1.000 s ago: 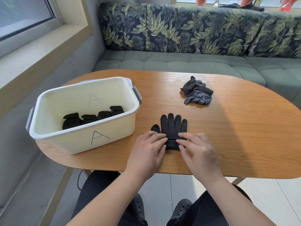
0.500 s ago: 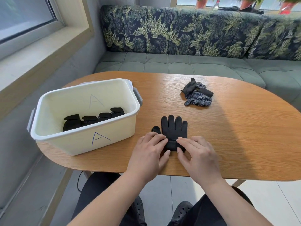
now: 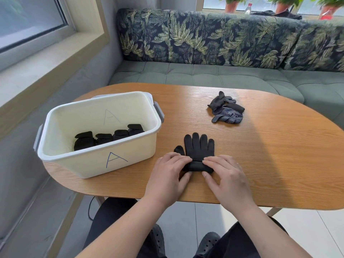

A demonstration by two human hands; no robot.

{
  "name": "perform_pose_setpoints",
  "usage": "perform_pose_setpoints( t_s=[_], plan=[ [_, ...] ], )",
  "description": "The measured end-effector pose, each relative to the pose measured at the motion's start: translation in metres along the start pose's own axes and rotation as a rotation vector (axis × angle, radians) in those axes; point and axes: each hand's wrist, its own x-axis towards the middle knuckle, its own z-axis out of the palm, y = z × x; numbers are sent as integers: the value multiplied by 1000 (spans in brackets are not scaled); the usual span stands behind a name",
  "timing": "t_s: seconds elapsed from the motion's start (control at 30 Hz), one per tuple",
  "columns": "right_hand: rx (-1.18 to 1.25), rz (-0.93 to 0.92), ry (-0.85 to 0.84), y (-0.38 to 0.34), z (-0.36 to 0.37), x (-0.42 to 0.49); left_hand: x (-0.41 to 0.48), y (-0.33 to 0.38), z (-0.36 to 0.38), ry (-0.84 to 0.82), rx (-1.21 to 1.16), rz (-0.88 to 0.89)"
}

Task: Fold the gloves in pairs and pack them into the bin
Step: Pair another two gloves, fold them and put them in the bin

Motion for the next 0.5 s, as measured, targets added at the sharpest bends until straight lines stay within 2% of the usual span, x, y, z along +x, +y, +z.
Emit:
perform_pose_setpoints(
  t_s=[0.2, 0.33, 0.5],
  plan=[
    [104, 70, 22, -5, -7, -2, -2, 2, -5, 64, -109, -46],
    [234, 161, 18, -5, -12, -2, -2, 4, -10, 58, -187, -132],
    [359, 266, 11, -1, -11, -1, -4, 2, -7, 59, -221, -152]
  ],
)
